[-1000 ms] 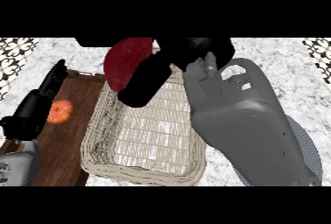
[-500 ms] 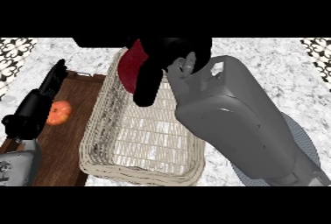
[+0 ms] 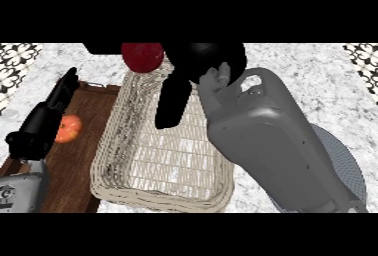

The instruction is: Pick the pear from the placemat and place it in the basket

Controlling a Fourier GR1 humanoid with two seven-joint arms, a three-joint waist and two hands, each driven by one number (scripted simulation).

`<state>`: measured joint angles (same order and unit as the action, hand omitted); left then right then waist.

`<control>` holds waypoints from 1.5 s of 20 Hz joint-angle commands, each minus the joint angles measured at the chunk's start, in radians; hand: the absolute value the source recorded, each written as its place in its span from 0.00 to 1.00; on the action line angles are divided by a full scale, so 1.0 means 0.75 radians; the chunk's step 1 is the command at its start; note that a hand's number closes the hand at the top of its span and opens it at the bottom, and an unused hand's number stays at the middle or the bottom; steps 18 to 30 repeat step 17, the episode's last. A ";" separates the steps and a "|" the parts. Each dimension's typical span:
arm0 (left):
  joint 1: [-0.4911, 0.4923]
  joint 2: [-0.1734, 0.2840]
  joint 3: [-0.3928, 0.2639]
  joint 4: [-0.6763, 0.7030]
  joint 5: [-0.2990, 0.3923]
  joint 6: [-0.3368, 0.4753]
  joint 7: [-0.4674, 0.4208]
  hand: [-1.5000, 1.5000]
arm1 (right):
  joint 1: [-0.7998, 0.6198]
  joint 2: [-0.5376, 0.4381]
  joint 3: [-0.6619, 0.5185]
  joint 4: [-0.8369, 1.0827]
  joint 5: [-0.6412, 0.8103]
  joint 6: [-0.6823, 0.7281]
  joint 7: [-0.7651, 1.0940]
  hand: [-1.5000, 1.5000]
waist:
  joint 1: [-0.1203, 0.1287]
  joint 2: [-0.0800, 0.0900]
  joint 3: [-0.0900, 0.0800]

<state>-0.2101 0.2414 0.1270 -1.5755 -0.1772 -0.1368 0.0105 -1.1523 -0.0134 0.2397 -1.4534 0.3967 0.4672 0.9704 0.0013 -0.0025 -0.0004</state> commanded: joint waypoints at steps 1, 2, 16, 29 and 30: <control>0.041 -0.016 -0.025 -0.045 -0.001 -0.011 -0.004 0.50 | -0.013 0.017 0.040 -0.035 -0.042 -0.260 0.127 0.00 | 0.021 -0.002 0.000; -0.010 0.026 0.029 0.024 0.017 -0.020 -0.011 0.50 | -0.018 0.017 -0.085 -0.043 -0.020 -0.271 0.083 0.00 | 0.007 0.002 0.000; 0.052 -0.008 -0.006 -0.063 -0.008 -0.002 0.018 0.50 | 0.235 -0.186 -0.572 -0.220 0.065 -0.636 -0.053 0.00 | -0.011 -0.001 0.002; 0.022 0.005 0.014 -0.049 0.003 -0.006 0.031 0.50 | 0.268 -0.199 -0.569 -0.287 0.069 -0.624 -0.024 0.00 | -0.016 -0.002 0.002; 0.022 0.005 0.014 -0.049 0.003 -0.006 0.031 0.50 | 0.268 -0.199 -0.569 -0.287 0.069 -0.624 -0.024 0.00 | -0.016 -0.002 0.002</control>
